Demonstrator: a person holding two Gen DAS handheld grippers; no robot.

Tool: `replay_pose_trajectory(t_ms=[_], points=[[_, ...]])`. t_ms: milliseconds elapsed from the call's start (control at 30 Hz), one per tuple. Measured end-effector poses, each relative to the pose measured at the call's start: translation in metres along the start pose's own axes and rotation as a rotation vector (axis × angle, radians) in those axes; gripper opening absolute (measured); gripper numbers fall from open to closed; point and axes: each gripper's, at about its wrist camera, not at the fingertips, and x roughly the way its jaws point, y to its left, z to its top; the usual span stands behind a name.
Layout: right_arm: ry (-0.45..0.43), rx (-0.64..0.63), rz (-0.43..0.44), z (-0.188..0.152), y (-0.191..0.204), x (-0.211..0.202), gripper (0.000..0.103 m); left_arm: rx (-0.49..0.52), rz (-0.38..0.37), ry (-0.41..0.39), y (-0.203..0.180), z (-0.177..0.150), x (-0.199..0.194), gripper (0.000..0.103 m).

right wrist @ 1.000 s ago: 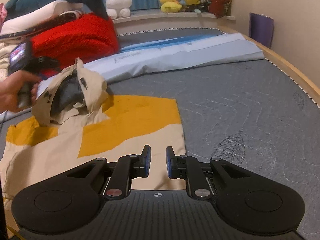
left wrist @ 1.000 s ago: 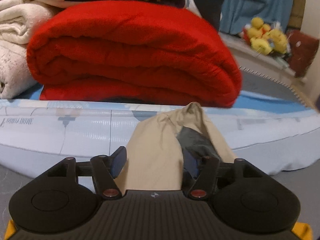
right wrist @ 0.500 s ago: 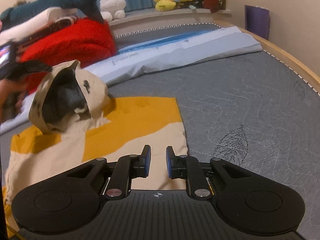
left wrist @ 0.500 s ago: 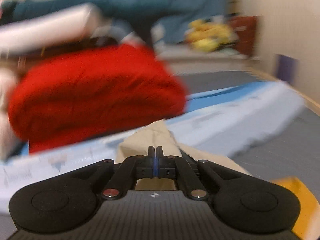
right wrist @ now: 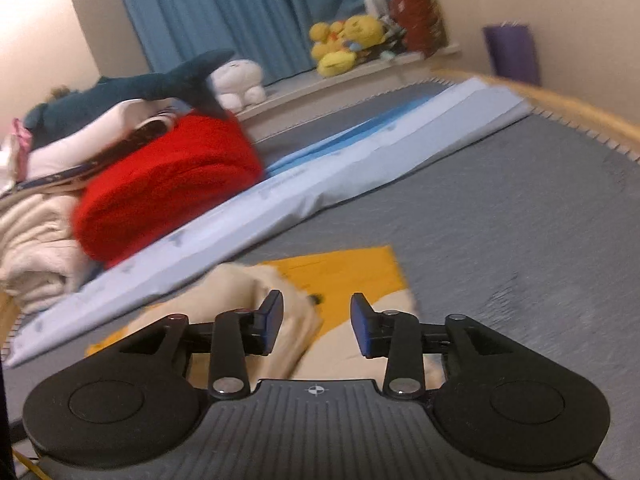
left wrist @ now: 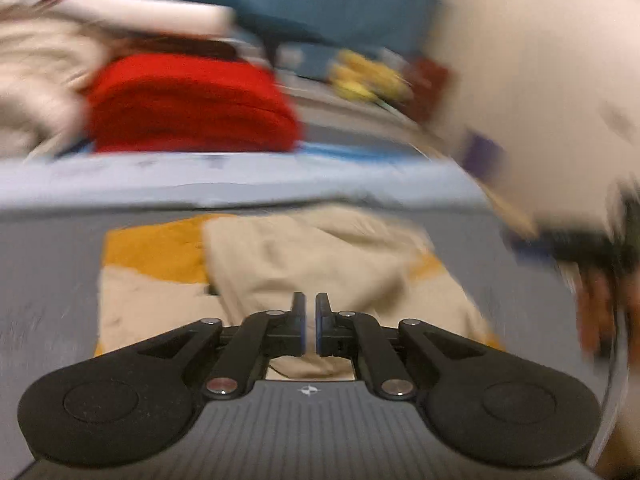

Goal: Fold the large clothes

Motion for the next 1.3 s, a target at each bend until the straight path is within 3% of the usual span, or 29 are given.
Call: replay_pose_trajectory(t_ms=[133, 167, 200, 233, 267, 400, 467, 600, 667, 700, 767, 833, 900, 967, 1033, 1067, 1100, 1133, 1233, 1300], points=[[0.067, 0.075, 0.097, -0.007, 0.004, 0.014, 0.043, -0.207, 0.038, 0.026, 0.012, -0.005, 0.037, 0.014], [0.087, 0.096, 0.124, -0.009, 0.005, 0.018, 0.044, -0.268, 0.026, 0.052, 0.017, -0.009, 0.05, 0.023], [0.11, 0.118, 0.152, -0.011, 0.007, 0.022, 0.044, -0.332, -0.004, 0.079, 0.024, -0.014, 0.062, 0.032], [0.127, 0.135, 0.176, -0.013, 0.008, 0.026, 0.049, -0.388, -0.038, 0.104, 0.033, -0.013, 0.07, 0.047], [0.146, 0.161, 0.206, -0.016, 0.011, 0.032, 0.053, -0.452, -0.075, 0.137, 0.041, -0.018, 0.081, 0.052], [0.216, 0.273, 0.279, -0.024, 0.014, 0.055, 0.057, -0.746, -0.219, 0.264, 0.077, -0.037, 0.115, 0.057], [0.246, 0.315, 0.283, -0.028, 0.016, 0.069, 0.057, -0.822, -0.307, 0.296, 0.087, -0.039, 0.129, 0.059], [0.284, 0.349, 0.241, -0.035, 0.017, 0.091, 0.057, -0.636, -0.368, 0.387, 0.07, -0.032, 0.141, 0.064], [0.299, 0.388, 0.248, -0.037, 0.018, 0.1, 0.053, -0.511, -0.339, 0.404, 0.055, -0.034, 0.147, 0.061], [0.301, 0.407, 0.257, -0.038, 0.019, 0.102, 0.046, -0.473, -0.289, 0.4, 0.05, -0.037, 0.148, 0.057], [0.285, 0.417, 0.272, -0.038, 0.022, 0.102, 0.015, -0.398, -0.229, 0.382, 0.044, -0.041, 0.152, 0.038], [0.237, 0.444, 0.36, -0.033, 0.025, 0.095, 0.008, -0.329, -0.18, 0.351, 0.038, -0.044, 0.155, 0.025], [0.185, 0.474, 0.547, -0.024, 0.033, 0.081, 0.007, -0.308, -0.146, 0.287, 0.032, -0.042, 0.146, 0.021], [0.107, 0.46, 0.703, -0.014, 0.041, 0.061, 0.001, -0.292, -0.117, 0.136, 0.03, -0.033, 0.13, 0.016], [0.07, 0.463, 0.805, -0.011, 0.043, 0.048, 0.001, -0.242, -0.059, -0.046, 0.029, -0.022, 0.111, 0.016], [0.06, 0.453, 0.833, -0.011, 0.044, 0.044, 0.001, -0.23, -0.045, -0.082, 0.029, -0.019, 0.106, 0.016], [0.068, 0.421, 0.827, -0.013, 0.045, 0.044, 0.001, -0.23, -0.041, -0.066, 0.031, -0.017, 0.107, 0.016], [0.097, 0.377, 0.77, -0.017, 0.048, 0.047, 0.001, -0.237, -0.044, 0.001, 0.033, -0.016, 0.114, 0.018], [0.172, 0.32, 0.557, -0.028, 0.05, 0.061, 0.006, -0.206, -0.05, 0.329, 0.036, -0.033, 0.145, 0.028], [0.199, 0.331, 0.489, -0.032, 0.048, 0.066, 0.021, -0.16, 0.025, 0.441, 0.038, -0.045, 0.156, 0.028]])
